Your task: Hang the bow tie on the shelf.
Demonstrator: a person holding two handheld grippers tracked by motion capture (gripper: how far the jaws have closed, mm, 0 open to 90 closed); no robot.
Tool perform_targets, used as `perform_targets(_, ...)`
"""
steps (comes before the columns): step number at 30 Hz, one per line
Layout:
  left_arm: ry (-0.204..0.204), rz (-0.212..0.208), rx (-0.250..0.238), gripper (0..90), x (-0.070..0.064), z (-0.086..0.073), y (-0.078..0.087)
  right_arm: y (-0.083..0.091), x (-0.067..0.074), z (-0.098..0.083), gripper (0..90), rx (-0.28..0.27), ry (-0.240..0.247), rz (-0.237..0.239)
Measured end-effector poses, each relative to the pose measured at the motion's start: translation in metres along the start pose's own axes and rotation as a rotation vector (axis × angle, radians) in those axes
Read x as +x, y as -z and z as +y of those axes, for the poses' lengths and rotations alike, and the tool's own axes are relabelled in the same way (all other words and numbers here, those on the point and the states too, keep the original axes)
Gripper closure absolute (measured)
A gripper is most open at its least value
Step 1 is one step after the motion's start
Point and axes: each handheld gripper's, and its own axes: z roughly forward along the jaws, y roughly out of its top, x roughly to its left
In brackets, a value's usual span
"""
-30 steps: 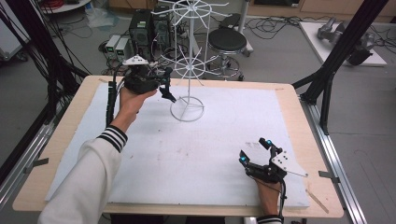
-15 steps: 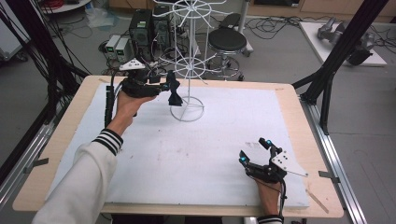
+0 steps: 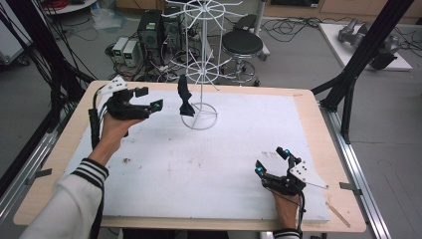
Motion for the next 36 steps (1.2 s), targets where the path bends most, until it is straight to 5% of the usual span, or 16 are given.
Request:
perform_targets(13, -0.064, 0.064, -0.071, 15.1, -0.028, -0.087, 0.066, -0.001, 0.001, 0.0, 10.2, -0.001, 0.009, 0.0)
perform_targets(19, -0.089, 0.092, -0.103, 15.0, -0.039, -0.115, 0.083, -0.001, 0.001, 0.0, 10.2, 0.005, 0.009, 0.001)
perform_targets(25, -0.066, 0.147, -0.172, 14.5, -0.039, -0.141, 0.096, -0.002, 0.001, 0.0, 10.2, 0.009, 0.017, -0.002)
perform_targets(36, -0.068, 0.195, -0.217, 14.3, -0.034, -0.151, 0.104, -0.001, 0.002, 0.0, 10.2, 0.014, 0.016, -0.002)
